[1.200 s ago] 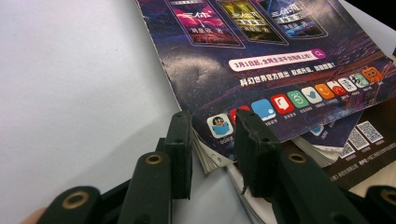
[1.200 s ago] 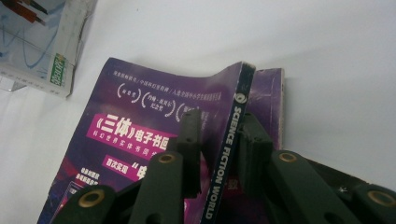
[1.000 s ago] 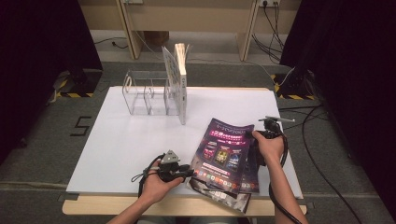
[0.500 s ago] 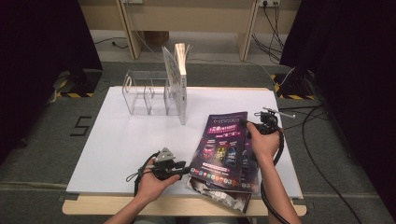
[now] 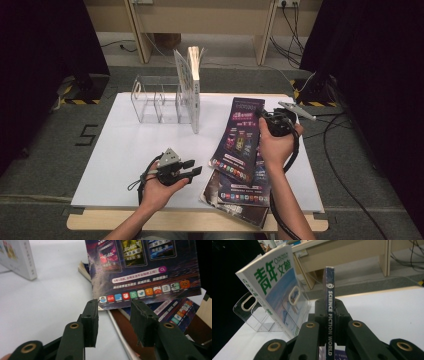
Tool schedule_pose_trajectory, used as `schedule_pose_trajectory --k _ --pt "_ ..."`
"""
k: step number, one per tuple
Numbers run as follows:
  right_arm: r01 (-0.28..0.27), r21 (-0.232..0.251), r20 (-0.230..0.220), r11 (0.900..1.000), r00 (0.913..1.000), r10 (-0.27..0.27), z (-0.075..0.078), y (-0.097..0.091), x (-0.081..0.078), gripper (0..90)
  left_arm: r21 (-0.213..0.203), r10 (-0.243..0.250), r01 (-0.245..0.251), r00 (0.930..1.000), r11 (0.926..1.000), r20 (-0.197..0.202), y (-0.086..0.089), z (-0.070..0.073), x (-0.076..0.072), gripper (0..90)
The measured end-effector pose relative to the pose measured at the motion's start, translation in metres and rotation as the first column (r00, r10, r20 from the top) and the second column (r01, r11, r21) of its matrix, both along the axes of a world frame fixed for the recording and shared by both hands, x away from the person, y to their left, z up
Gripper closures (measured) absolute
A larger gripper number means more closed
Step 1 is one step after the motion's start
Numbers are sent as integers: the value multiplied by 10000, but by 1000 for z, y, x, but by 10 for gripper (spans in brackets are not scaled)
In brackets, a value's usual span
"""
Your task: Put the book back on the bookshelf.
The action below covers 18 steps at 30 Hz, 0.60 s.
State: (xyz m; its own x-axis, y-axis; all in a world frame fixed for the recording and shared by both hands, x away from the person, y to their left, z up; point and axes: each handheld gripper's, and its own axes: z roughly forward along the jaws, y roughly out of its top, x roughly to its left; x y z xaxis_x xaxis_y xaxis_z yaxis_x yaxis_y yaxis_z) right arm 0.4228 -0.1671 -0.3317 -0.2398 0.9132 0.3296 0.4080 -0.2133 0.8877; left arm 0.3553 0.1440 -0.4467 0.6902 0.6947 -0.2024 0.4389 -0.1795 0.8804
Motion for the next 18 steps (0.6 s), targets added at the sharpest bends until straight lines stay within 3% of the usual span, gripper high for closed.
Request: schedule_pose_trajectory --k 11,18 --pt "493 -401 1152 9980 9924 -444 28 22 3 849 -193 -121 135 9974 9997 712 -13 34 11 576" --pt "639 -632 1368 9960 9891 -548 35 34 9 849 -225 -220 247 9933 9994 1130 -25 54 19 574"
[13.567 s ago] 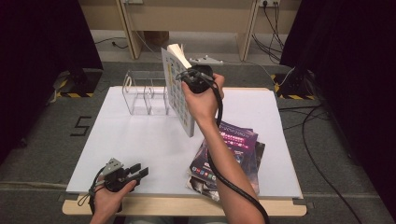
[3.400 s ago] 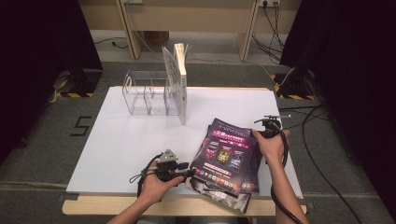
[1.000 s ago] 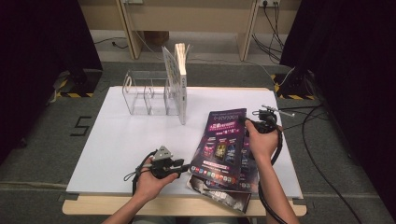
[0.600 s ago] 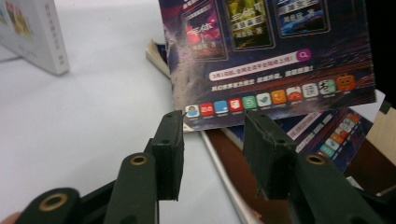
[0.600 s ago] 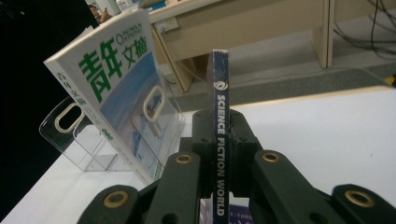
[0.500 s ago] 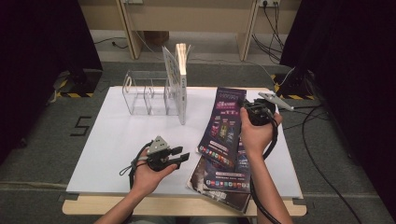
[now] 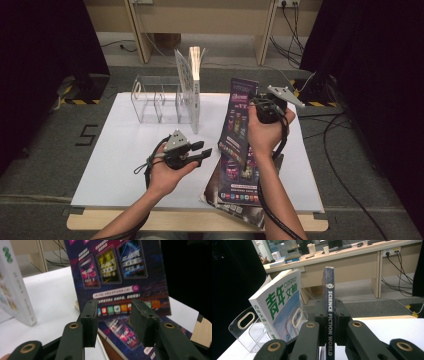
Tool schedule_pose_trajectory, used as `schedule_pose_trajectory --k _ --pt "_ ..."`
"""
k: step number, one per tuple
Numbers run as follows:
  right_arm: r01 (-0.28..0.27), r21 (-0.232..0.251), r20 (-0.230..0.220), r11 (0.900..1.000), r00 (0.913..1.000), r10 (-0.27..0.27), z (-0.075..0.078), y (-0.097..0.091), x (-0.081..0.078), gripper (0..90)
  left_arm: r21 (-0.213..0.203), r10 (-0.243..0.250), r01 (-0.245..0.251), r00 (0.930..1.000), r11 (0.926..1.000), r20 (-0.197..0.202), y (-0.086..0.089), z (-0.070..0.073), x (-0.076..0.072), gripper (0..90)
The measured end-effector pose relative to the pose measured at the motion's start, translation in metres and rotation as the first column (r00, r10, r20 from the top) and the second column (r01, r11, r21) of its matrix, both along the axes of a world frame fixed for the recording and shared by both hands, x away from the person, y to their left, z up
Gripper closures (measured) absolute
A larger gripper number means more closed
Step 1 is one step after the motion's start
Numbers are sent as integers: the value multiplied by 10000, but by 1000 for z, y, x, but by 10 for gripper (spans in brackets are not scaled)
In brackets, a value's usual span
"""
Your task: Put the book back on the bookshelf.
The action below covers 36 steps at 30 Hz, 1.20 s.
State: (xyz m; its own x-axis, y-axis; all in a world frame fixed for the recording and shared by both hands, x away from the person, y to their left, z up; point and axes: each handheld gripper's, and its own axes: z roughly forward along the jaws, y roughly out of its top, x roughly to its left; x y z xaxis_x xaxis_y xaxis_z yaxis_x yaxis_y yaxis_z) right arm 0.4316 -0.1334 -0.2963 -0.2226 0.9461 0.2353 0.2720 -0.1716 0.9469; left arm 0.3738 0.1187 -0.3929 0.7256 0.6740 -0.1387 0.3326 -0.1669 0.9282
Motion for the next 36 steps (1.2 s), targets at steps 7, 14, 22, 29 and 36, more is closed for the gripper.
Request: schedule_pose_trajectory --k 7,14,22,29,36 --pt "44 -72 174 10000 9998 -42 2 16 4 849 -207 -21 22 10000 9998 58 -10 11 6 564" --pt "84 -217 302 9997 9995 -77 3 32 1 849 -325 -109 115 9998 9994 171 -16 17 6 560" --pt "203 -369 403 9991 9990 -188 2 51 -2 848 -316 91 -85 9998 9995 180 -11 17 4 534" --pt "289 -372 375 9989 9989 -275 1 63 -3 847 -357 254 -243 9993 9991 290 -12 20 6 513" --pt "280 -429 386 9987 9989 -264 1 70 -5 847 -354 309 -298 9990 9989 319 -18 22 9 497"
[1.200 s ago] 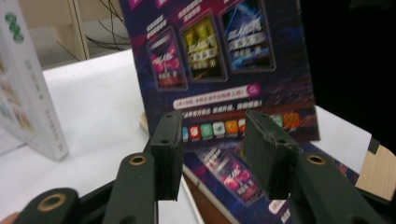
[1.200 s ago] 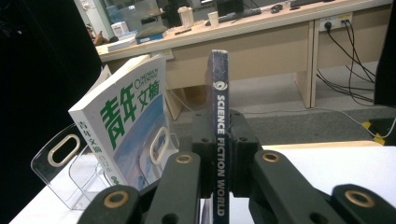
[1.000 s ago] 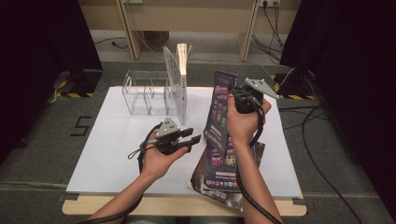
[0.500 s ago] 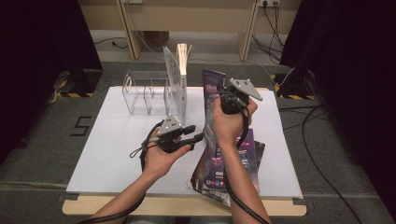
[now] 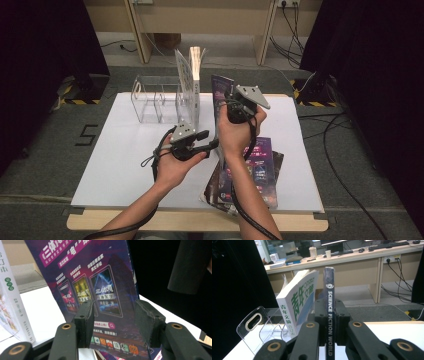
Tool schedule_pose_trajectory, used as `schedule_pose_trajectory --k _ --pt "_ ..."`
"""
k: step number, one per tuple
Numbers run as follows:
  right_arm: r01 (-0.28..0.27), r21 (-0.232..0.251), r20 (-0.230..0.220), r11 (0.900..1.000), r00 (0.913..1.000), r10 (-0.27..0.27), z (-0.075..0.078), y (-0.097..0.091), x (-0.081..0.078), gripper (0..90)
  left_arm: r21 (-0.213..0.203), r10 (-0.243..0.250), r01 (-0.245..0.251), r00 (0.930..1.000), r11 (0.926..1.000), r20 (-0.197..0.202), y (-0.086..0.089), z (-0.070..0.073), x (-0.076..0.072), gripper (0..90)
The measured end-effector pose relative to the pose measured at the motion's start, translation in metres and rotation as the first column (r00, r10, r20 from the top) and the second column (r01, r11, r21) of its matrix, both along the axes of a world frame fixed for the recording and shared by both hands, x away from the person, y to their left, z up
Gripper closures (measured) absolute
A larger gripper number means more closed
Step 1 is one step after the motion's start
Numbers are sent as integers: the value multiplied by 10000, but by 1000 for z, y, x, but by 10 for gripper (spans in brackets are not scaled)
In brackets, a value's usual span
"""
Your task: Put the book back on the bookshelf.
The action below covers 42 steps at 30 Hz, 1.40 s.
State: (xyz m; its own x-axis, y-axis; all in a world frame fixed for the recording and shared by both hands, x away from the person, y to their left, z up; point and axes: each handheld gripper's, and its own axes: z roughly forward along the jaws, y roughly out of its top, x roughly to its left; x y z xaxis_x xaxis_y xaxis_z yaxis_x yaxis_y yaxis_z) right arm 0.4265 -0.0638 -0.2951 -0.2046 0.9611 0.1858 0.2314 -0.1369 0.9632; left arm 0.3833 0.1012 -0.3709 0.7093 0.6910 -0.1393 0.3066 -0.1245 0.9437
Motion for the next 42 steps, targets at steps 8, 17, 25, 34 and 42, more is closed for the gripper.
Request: schedule_pose_trajectory --k 8,17,25,34,42 --pt "-92 -16 -39 10000 10000 92 0 2 0 846 19 -115 115 9999 9999 75 -10 5 2 485" --pt "-117 -74 -16 9999 9999 116 0 3 -1 846 158 -292 290 9995 9995 102 -20 2 1 479" --pt "-122 -196 48 9997 9999 123 0 8 -2 846 504 -84 67 9994 9987 335 -28 1 2 477" --pt "-116 -168 57 9998 9999 116 -1 10 -3 845 779 176 -215 9986 9967 508 -32 0 4 489" --pt "-214 -160 31 9996 9998 215 -1 12 -5 845 898 464 -526 9965 9946 701 -34 2 6 516"
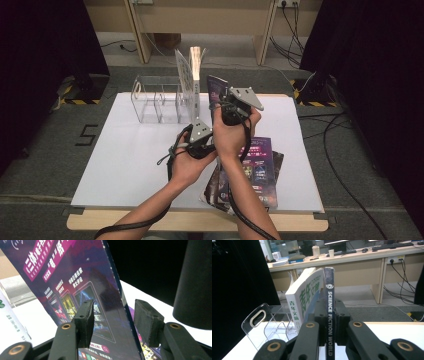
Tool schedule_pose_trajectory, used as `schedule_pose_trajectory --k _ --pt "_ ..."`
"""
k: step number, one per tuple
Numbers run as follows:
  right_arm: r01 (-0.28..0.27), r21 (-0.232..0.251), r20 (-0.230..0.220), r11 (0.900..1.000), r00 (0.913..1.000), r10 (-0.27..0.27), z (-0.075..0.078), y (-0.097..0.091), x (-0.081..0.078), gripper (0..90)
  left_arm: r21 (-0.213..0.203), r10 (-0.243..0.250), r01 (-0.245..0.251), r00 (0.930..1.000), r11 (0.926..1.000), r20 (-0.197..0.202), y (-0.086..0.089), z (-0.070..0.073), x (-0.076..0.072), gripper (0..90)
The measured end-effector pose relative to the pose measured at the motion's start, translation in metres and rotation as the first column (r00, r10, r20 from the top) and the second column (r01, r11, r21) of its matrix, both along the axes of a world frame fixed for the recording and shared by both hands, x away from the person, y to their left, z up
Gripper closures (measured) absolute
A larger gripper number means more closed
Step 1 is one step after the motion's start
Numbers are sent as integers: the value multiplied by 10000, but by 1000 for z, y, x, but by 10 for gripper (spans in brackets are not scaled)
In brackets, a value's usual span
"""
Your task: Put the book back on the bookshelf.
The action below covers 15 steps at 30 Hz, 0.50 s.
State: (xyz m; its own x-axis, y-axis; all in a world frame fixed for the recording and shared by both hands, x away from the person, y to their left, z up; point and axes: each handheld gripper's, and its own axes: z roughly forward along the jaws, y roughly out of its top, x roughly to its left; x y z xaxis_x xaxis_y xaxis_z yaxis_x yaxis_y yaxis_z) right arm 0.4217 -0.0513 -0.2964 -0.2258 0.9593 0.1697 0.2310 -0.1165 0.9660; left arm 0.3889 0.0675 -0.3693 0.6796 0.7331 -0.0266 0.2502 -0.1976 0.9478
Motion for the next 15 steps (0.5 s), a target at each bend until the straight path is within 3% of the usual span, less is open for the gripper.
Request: schedule_pose_trajectory --k 15 --pt "-390 90 -284 9992 9988 393 0 1 -4 843 24 559 -559 9984 9984 -122 -4 3 -2 589"
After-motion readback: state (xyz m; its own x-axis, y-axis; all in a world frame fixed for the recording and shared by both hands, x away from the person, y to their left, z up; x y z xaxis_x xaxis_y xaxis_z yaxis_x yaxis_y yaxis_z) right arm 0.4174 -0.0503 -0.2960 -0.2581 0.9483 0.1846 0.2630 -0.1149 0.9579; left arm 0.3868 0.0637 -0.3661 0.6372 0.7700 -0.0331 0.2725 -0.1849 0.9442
